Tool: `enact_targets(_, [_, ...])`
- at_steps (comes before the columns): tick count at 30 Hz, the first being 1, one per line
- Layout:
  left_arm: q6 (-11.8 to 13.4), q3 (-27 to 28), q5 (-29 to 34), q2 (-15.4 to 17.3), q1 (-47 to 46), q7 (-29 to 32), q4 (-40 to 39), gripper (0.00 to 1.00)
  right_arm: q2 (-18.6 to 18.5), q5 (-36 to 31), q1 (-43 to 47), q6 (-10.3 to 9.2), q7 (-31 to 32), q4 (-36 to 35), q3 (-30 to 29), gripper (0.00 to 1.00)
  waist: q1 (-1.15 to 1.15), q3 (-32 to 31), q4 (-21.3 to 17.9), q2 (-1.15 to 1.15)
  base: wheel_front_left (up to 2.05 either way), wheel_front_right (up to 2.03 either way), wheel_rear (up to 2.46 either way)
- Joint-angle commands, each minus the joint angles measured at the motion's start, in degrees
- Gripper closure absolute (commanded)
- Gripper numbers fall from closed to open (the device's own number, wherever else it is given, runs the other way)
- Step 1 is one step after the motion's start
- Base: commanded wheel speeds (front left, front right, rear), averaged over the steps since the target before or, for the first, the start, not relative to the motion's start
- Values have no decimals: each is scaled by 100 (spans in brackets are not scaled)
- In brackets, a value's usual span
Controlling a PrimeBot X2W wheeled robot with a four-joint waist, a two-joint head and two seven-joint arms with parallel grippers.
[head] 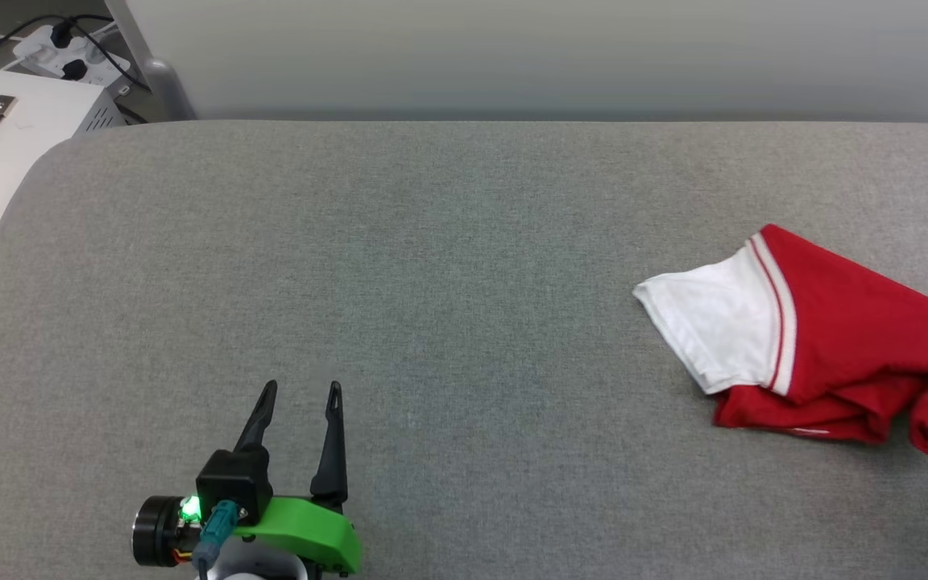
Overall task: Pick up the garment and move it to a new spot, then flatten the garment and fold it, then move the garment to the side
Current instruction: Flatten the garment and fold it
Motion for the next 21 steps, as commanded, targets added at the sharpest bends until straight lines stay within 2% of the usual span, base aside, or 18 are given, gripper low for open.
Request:
enact_targets(1, [19, -21, -27, -25, 5, -33, 31, 0, 19, 204, 124, -5, -60, 274, -217, 100, 0, 27, -3, 0, 0, 0, 0])
enact_targets(6, [17, -51, -38, -25, -49, -33, 60, 0, 118, 721, 76, -5, -160, 1496, -888, 100, 0, 87, 20, 0, 0, 0, 0])
enact_targets(12, [18, -43, -52, -25, -58, -33, 107, 0, 127, 420, -196, -5, -274, 2463, -870, 100, 0, 96, 13, 0, 0, 0, 0])
enact_targets(13, [17, -41, -52, -25, -54, -33, 117, 0, 112, 328, -244, -5, -321, 2534, -850, 66, 0, 86, 9, 0, 0, 0, 0])
enact_targets(14, [16, -38, -52, -25, -48, -33, 125, 0, 93, 246, -275, -5, -359, 2567, -831, 23, 0, 76, 6, 0, 0, 0, 0])
enact_targets(15, [14, -37, -52, -25, -42, -33, 134, 0, 47, 118, -306, -5, -411, 2579, -815, 0, 0, 58, 3, 0, 0, 0, 0])
enact_targets(19, [13, -26, -38, -25, -20, -33, 161, 0, -138, -318, -347, -5, -515, 2372, -990, 0, 0, -12, -6, 0, 0, 0, 0])
enact_targets(21, [20, -7, -26, -25, -7, -33, 153, 0, -291, -806, -358, -5, -521, 2104, -1351, 0, 0, -33, -23, 0, 0, 0, 0])
